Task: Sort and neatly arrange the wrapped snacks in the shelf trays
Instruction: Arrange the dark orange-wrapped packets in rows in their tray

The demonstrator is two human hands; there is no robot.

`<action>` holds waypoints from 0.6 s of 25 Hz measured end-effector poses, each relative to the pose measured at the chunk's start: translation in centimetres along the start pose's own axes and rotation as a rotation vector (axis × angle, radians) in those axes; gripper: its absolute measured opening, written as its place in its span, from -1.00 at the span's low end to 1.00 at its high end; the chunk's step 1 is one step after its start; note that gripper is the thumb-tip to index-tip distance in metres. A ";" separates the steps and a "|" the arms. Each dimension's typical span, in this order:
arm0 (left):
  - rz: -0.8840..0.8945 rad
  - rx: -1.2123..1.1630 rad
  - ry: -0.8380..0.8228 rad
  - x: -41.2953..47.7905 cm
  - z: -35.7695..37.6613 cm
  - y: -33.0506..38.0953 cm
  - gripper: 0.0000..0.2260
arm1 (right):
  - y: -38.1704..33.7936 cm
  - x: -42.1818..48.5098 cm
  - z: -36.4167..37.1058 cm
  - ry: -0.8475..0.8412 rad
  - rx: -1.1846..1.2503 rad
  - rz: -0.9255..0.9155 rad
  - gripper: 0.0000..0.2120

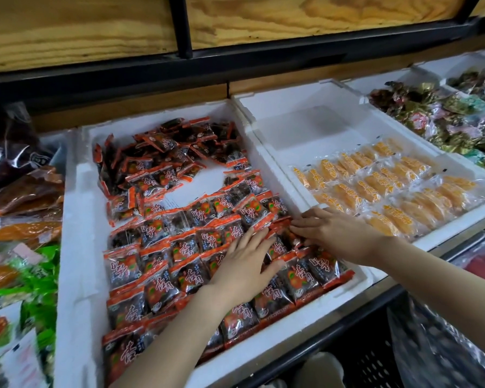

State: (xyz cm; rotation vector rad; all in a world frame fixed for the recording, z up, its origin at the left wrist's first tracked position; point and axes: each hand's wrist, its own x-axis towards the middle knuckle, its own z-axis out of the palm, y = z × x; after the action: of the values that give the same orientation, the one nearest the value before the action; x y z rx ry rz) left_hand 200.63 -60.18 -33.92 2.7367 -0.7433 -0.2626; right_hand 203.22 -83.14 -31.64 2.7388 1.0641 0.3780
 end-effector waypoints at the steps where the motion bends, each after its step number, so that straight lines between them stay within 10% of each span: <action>1: 0.008 -0.005 -0.004 0.0 0.1 -0.1 -0.50 | 0.0 0.1 -0.1 -0.004 0.009 -0.014 -0.55; 12: 0.081 -0.044 -0.017 0.0 -0.8 -0.5 -0.57 | -0.7 1.6 -2.1 -0.195 0.086 -0.017 -0.60; 15: 0.090 -0.011 0.127 -0.4 -3.0 -1.4 -0.60 | -0.6 3.4 -4.3 -0.008 0.103 0.000 -0.73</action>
State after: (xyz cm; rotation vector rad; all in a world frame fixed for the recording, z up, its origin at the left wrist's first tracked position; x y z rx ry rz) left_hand 201.67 -58.15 -31.49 2.6716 -0.8242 -0.0729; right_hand 203.95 -80.10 -27.13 2.8273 1.1112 0.3213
